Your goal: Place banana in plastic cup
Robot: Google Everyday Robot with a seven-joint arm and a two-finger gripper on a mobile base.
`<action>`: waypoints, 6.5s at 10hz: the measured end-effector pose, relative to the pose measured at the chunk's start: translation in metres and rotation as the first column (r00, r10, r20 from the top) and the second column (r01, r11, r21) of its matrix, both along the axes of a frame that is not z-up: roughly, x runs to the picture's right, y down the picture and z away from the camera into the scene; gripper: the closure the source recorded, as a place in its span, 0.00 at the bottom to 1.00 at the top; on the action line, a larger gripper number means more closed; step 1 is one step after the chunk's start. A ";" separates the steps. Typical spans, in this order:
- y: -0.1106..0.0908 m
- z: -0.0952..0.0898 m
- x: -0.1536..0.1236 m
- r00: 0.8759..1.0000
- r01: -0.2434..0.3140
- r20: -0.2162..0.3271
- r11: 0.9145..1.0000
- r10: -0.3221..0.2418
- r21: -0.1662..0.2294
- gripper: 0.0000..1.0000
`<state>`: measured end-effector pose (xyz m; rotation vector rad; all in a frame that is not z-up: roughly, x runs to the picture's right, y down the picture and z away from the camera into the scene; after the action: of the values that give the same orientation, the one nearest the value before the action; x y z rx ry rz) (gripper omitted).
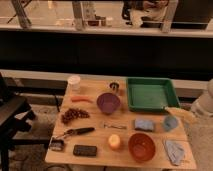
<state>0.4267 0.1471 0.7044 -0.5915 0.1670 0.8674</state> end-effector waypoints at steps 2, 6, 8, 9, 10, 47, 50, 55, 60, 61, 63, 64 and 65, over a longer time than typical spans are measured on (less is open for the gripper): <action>0.000 -0.002 0.004 1.000 0.003 0.003 1.000 -0.003 0.000 1.00; 0.004 -0.014 0.015 1.000 0.009 -0.008 1.000 -0.009 -0.018 1.00; 0.010 -0.020 0.023 1.000 -0.007 -0.006 0.999 0.007 -0.033 1.00; 0.014 -0.020 0.020 1.000 0.000 0.009 0.999 0.000 -0.042 1.00; 0.018 -0.018 0.011 0.999 0.013 0.031 0.998 -0.011 -0.054 1.00; 0.024 0.013 -0.024 0.956 -0.067 0.280 0.994 0.091 -0.091 1.00; 0.026 0.011 -0.030 0.952 -0.058 0.294 0.994 0.083 -0.092 1.00; 0.031 0.017 -0.042 0.952 -0.023 0.299 0.993 0.058 -0.120 0.65; 0.034 0.029 -0.050 0.958 0.002 0.284 0.991 0.037 -0.136 0.21; 0.033 0.031 -0.051 0.959 0.002 0.281 0.991 0.037 -0.136 0.20; 0.031 0.033 -0.047 0.964 -0.011 0.261 0.991 0.045 -0.131 0.20; 0.031 0.034 -0.045 0.966 -0.015 0.253 0.991 0.048 -0.132 0.20; 0.030 0.035 -0.043 0.969 -0.020 0.242 0.991 0.052 -0.132 0.20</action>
<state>0.3834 0.1769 0.7398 -0.8189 -0.0131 0.8149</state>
